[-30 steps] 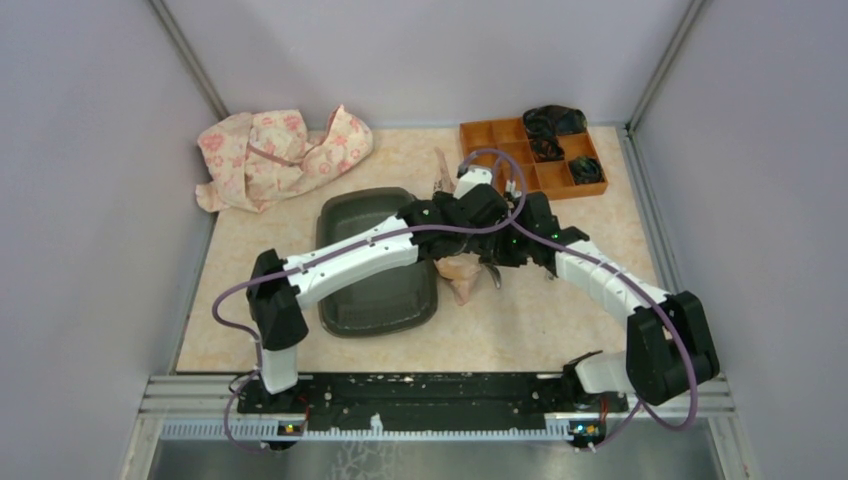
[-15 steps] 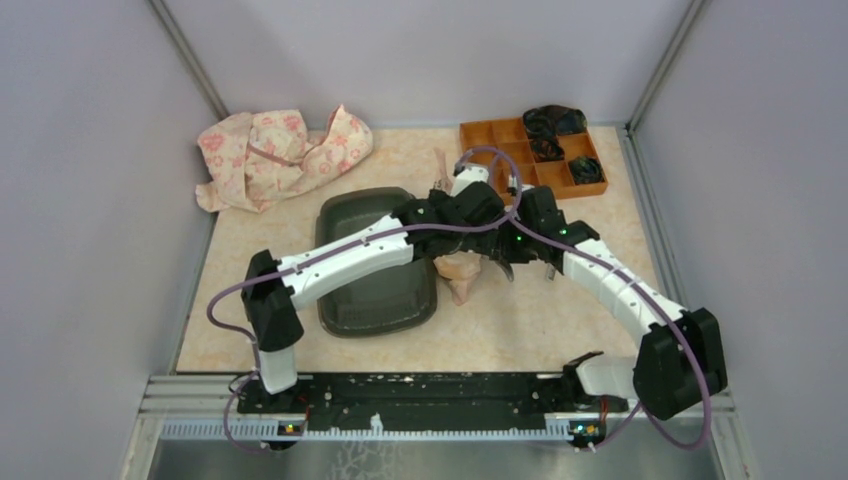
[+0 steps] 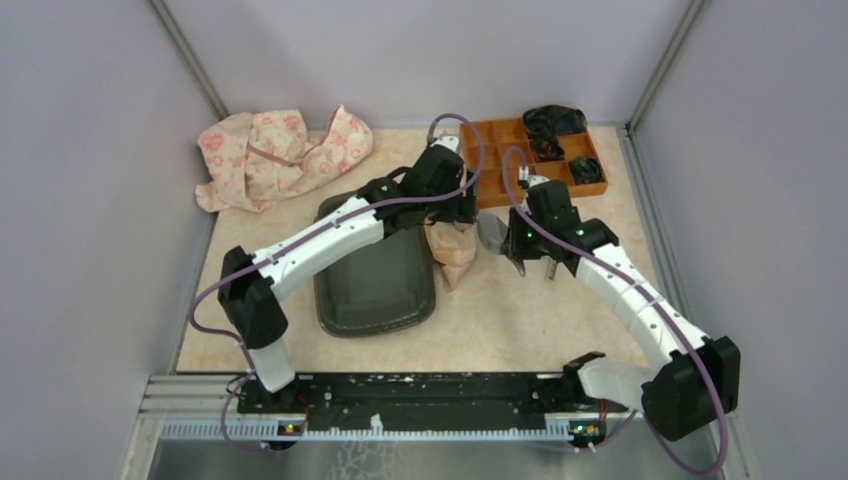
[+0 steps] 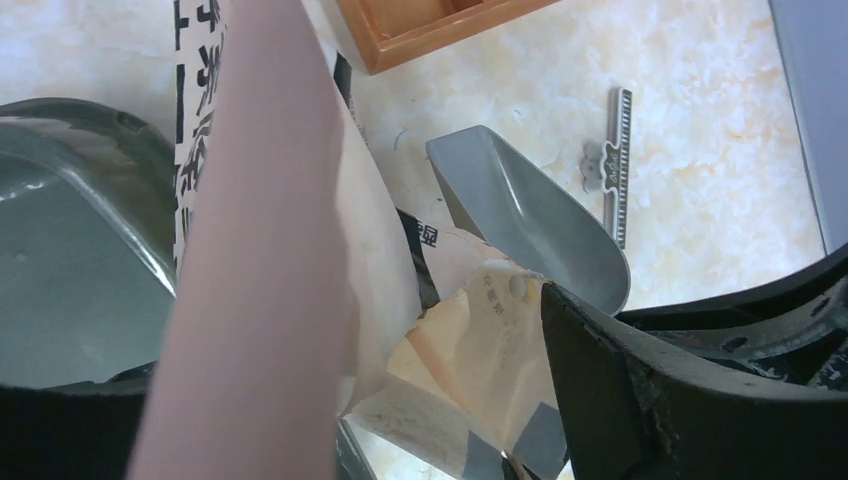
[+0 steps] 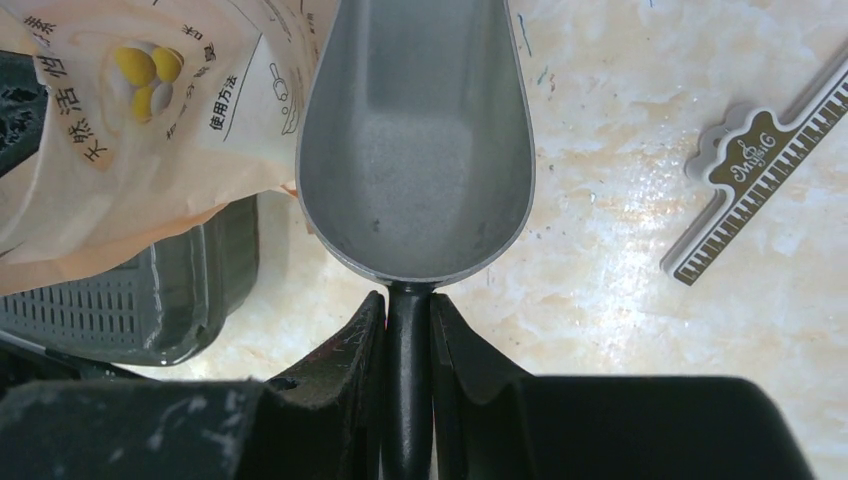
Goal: Fill the litter box with clean litter
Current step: Open the cat litter bag at the center of the board.
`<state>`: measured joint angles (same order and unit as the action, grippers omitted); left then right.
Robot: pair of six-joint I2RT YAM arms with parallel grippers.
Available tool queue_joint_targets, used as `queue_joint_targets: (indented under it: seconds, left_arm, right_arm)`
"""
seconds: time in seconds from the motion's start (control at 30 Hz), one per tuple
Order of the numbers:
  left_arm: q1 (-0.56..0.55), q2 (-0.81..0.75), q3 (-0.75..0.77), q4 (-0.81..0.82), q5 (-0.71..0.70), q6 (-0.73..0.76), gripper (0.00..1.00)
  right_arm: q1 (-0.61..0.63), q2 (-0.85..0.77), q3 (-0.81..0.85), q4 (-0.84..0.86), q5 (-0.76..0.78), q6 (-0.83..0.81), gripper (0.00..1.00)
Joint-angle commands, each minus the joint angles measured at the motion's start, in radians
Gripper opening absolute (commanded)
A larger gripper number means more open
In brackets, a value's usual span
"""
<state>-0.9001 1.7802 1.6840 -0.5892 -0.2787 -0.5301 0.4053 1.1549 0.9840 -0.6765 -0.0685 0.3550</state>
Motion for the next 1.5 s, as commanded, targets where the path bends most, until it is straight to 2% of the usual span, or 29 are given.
queue_joint_targets:
  seconds: [0.0, 0.03, 0.1, 0.43, 0.47, 0.5, 0.53, 0.6, 0.63, 0.67, 0.77, 0.9, 1.1, 1.3, 1.47]
  left_arm:
    - [0.006, -0.007, 0.002, 0.058, 0.047, 0.027, 0.85]
    - [0.006, -0.008, -0.001, 0.062, 0.047, 0.029, 0.87]
    - [0.006, -0.012, -0.012, 0.075, 0.053, 0.034, 0.98]
    - [0.026, -0.027, -0.069, 0.159, 0.105, 0.083, 0.99]
    - [0.027, -0.029, -0.071, 0.165, 0.109, 0.088, 0.97]
    - [0.029, -0.033, -0.075, 0.175, 0.113, 0.092, 0.92]
    - [0.031, -0.037, -0.079, 0.183, 0.117, 0.095, 0.85]
    - [0.032, -0.031, -0.058, 0.165, 0.117, 0.1, 0.63]
    - [0.03, -0.027, -0.039, 0.151, 0.118, 0.109, 0.59]
    - [0.029, -0.024, -0.028, 0.141, 0.127, 0.119, 0.61]
    - [0.024, -0.036, -0.029, 0.163, 0.167, 0.142, 0.84]
    - [0.024, -0.083, -0.078, 0.231, 0.215, 0.163, 0.9]
    - [0.024, -0.138, -0.093, 0.246, 0.201, 0.178, 0.81]
    - [0.027, -0.136, -0.092, 0.224, 0.168, 0.191, 0.59]
    - [0.023, -0.109, -0.059, 0.187, 0.161, 0.185, 0.33]
  right_arm:
    - [-0.018, -0.048, 0.062, -0.007, 0.012, -0.023, 0.0]
    - [-0.02, -0.049, 0.064, -0.011, 0.012, -0.025, 0.0]
    - [-0.023, -0.051, 0.073, -0.02, 0.009, -0.029, 0.0]
    - [-0.037, -0.064, 0.125, -0.071, 0.013, -0.047, 0.0]
    - [-0.037, -0.064, 0.135, -0.08, 0.014, -0.05, 0.0]
    - [-0.038, -0.064, 0.146, -0.087, 0.016, -0.052, 0.0]
    - [-0.038, -0.063, 0.156, -0.094, 0.017, -0.056, 0.0]
    - [-0.039, -0.065, 0.169, -0.101, 0.016, -0.056, 0.0]
    - [-0.039, -0.066, 0.171, -0.103, 0.014, -0.057, 0.0]
    - [-0.039, -0.065, 0.172, -0.104, 0.012, -0.057, 0.0]
    - [-0.039, -0.065, 0.169, -0.102, 0.006, -0.057, 0.0]
    - [-0.039, -0.061, 0.159, -0.093, -0.001, -0.056, 0.0]
    - [-0.039, -0.06, 0.139, -0.076, -0.016, -0.05, 0.0]
    - [-0.039, -0.062, 0.125, -0.062, -0.03, -0.048, 0.0]
    - [-0.039, -0.066, 0.11, -0.06, -0.026, -0.048, 0.0]
